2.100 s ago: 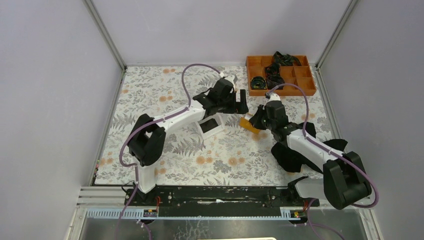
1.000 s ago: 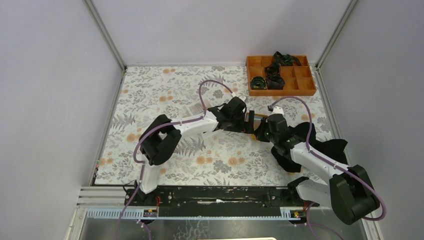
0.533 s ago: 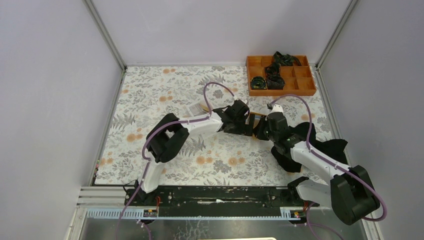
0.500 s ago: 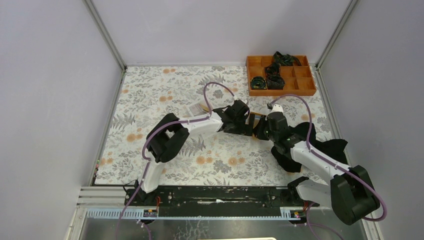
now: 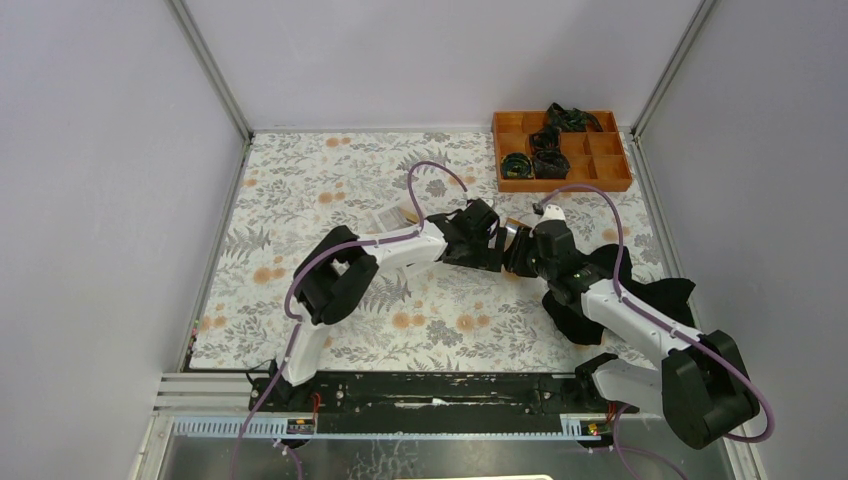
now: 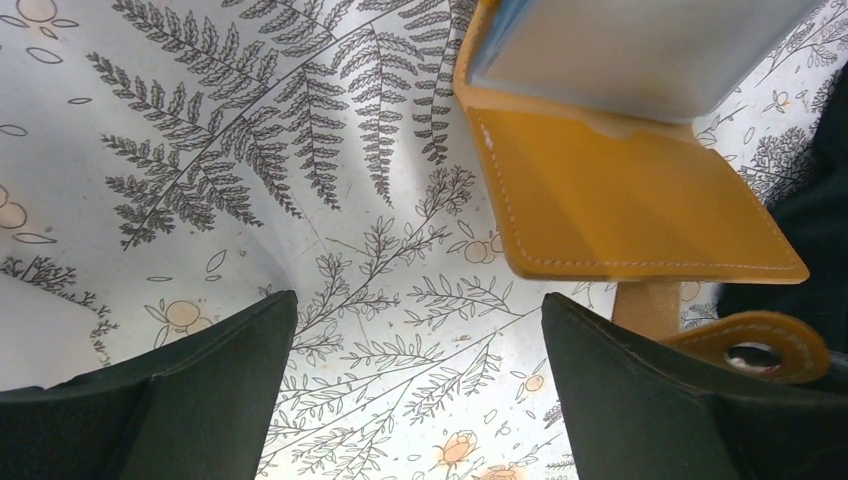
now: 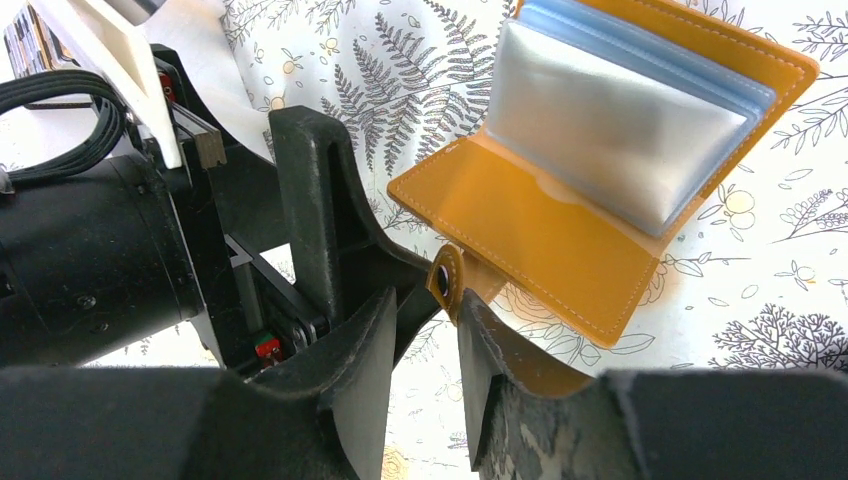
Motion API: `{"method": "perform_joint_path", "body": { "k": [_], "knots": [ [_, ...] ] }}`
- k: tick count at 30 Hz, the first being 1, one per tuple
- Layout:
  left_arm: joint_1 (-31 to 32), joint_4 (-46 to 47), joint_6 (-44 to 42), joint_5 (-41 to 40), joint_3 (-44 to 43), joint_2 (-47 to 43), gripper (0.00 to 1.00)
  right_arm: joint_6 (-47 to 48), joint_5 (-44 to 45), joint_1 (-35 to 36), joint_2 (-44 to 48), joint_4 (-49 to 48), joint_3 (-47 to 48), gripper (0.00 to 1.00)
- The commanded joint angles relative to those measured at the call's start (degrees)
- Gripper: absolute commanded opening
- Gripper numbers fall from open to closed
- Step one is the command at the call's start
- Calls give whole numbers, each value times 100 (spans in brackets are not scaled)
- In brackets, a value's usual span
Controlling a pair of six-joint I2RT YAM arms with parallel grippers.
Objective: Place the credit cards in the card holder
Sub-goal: Open the card holder at the center of the board.
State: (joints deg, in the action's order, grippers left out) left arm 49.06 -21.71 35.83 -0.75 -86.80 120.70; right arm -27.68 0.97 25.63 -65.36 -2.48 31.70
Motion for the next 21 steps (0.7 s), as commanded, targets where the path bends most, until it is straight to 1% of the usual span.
{"method": "perform_joint_path", "body": {
  "k": [1,5,10,15,21],
  "knots": [
    [-43,-215,-94,-226,-257,-187,100,-6,-190,60,-10,-94,62,37],
    [-62,-310,-118,-388,-298,-406,100,-55,-277,62,-3,-161,-58,36],
    [-73,-624,-236,-694,-659,-638,100,-226,-429,62,-61,-301,-123,36],
    [-143,-857,-343,-975,-1107,-891,100,-233,-483,108,-335,-279,187,36],
    [-275,-890,-372,-1166,-1001,-1376,100,-222,-335,140,-629,-228,696,37]
  ]
}}
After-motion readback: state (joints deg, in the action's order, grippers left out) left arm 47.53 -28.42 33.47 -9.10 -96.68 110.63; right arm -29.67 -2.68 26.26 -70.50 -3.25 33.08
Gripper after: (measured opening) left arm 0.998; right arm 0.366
